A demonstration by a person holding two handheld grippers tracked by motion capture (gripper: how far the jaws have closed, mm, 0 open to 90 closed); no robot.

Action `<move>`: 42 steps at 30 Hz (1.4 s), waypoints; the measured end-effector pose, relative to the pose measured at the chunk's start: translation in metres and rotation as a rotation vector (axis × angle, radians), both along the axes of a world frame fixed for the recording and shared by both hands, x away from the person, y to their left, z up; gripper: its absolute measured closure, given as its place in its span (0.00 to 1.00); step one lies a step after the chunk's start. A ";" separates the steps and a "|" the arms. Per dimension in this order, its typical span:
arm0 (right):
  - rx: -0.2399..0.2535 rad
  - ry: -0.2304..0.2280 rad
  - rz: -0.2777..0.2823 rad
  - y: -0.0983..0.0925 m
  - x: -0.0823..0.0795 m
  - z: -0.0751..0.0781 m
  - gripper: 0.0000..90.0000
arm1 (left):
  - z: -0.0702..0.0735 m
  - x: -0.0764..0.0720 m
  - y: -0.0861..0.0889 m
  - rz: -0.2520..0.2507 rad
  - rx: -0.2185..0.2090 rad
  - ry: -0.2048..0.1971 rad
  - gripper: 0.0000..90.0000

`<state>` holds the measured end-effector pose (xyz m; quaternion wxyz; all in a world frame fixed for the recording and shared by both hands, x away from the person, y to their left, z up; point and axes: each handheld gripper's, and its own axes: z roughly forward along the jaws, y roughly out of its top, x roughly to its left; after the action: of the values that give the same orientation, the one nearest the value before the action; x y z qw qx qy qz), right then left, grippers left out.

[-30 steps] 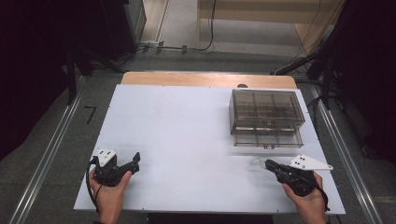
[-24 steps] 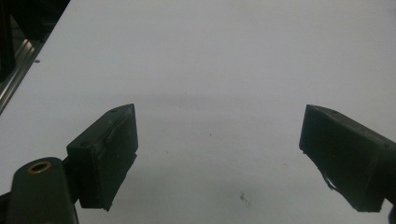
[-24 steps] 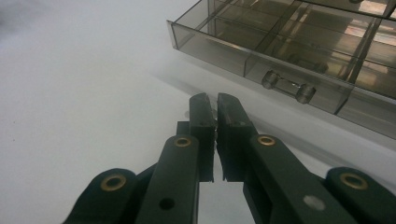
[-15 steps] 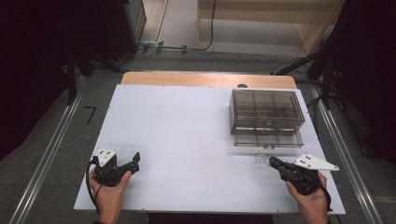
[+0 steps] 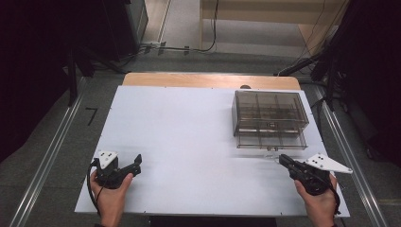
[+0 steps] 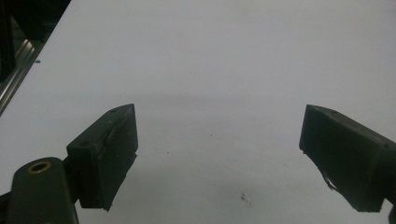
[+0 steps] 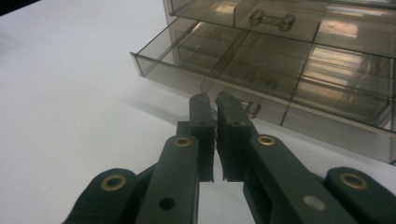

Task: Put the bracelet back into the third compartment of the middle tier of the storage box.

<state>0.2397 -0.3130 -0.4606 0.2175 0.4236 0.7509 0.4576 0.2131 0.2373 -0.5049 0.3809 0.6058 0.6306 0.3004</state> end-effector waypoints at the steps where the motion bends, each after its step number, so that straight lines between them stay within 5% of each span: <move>1: 0.006 -0.006 -0.009 -0.002 0.000 0.001 0.92 | 0.000 0.000 0.000 0.000 0.000 0.000 0.13; 42: 0.068 -0.074 -0.151 -0.029 0.009 0.007 0.92 | 0.000 0.000 0.000 0.000 -0.001 0.000 0.13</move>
<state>0.2492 -0.3415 -0.4533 0.2646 0.4690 0.6922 0.4805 0.2134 0.2370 -0.5051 0.3811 0.6056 0.6307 0.3003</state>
